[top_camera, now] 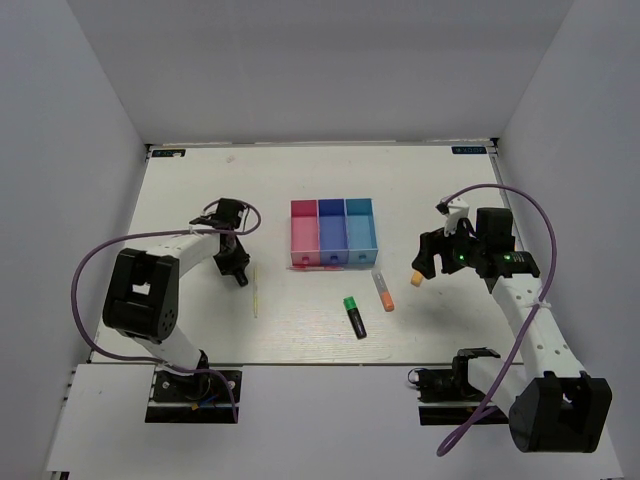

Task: Sort the stationery into containers
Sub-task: Pick up the pen from the center of the board, then place the pen in the storage box.

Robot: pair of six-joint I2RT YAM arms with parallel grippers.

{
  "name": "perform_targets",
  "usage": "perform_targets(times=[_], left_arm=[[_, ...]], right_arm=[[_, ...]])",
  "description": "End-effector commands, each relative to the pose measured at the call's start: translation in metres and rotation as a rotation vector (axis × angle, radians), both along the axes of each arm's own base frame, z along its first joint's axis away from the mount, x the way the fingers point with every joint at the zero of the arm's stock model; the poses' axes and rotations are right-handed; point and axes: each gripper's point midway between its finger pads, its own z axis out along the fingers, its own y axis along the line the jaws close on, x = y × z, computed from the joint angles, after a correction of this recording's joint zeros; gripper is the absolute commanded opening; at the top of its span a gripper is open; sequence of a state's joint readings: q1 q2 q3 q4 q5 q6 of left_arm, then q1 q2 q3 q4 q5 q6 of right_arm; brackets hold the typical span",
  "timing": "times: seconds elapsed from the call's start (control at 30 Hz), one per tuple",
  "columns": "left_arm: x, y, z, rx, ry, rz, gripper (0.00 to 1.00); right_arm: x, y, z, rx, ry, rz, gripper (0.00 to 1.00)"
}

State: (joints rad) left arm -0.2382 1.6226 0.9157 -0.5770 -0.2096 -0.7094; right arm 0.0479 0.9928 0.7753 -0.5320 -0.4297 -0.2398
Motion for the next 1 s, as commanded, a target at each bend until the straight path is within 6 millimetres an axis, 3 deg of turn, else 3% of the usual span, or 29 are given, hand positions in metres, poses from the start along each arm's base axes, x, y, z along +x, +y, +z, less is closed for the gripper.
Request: perform_targets(times=[0.0,0.07,0.1,0.13,0.2,0.23,0.27,0.3,0.33,0.37,0.4,0.43,0.57,0.7,0.77,0.87,0.97], left_arm=[[0.011,-0.022,0.036,0.000,-0.067,-0.131,0.01],[0.031,-0.045,0.073,-0.008,-0.156,-0.217,0.01],[0.033,-0.051,0.081,-0.011,-0.169,-0.237,0.01],[0.039,-0.058,0.095,-0.014,-0.199,-0.266,0.01],[0.046,-0.083,0.111,-0.035,-0.235,-0.342,0.01],[0.053,-0.091,0.123,-0.043,-0.267,-0.358,0.01],[0.057,-0.104,0.135,-0.057,-0.293,-0.389,0.01],[0.059,-0.114,0.127,-0.050,-0.271,-0.425,0.01],[0.071,-0.127,0.150,-0.065,-0.325,-0.445,0.01],[0.075,-0.133,0.156,-0.068,-0.329,-0.455,0.01],[0.079,-0.138,0.142,-0.054,-0.293,-0.476,0.01],[0.082,-0.148,0.148,-0.057,-0.305,-0.497,0.02],[0.091,-0.165,0.135,-0.054,-0.264,-0.524,0.07],[0.093,-0.177,0.128,-0.049,-0.245,-0.542,0.15],[0.094,-0.180,0.121,-0.048,-0.234,-0.539,0.20],[0.095,-0.182,0.115,-0.046,-0.221,-0.535,0.29],[0.094,-0.185,0.114,-0.049,-0.217,-0.541,0.39]], right_arm=[[-0.001,0.003,0.007,0.017,-0.010,0.021,0.90],[-0.003,0.004,0.004,0.015,0.008,0.032,0.75],[-0.005,0.005,0.002,0.019,0.016,0.039,0.62],[-0.004,0.005,0.001,0.015,0.013,0.050,0.32],[-0.004,0.005,0.001,0.017,0.014,0.049,0.07],[-0.004,0.005,-0.001,0.014,0.023,0.051,0.02],[-0.004,0.006,-0.001,0.014,0.023,0.057,0.02],[-0.006,0.006,-0.002,0.016,0.032,0.055,0.02],[-0.005,0.006,-0.003,0.014,0.032,0.057,0.03],[-0.005,0.007,-0.002,0.021,0.032,0.062,0.06],[-0.005,0.007,-0.002,0.020,0.033,0.064,0.08],[-0.006,0.007,-0.003,0.021,0.042,0.061,0.09],[-0.007,0.008,-0.004,0.021,0.047,0.072,0.21],[-0.009,0.010,-0.005,0.027,0.063,0.088,0.55],[-0.010,0.011,-0.005,0.029,0.070,0.098,0.65],[-0.012,0.012,-0.005,0.038,0.079,0.109,0.73],[-0.013,0.013,-0.006,0.041,0.087,0.116,0.73]])
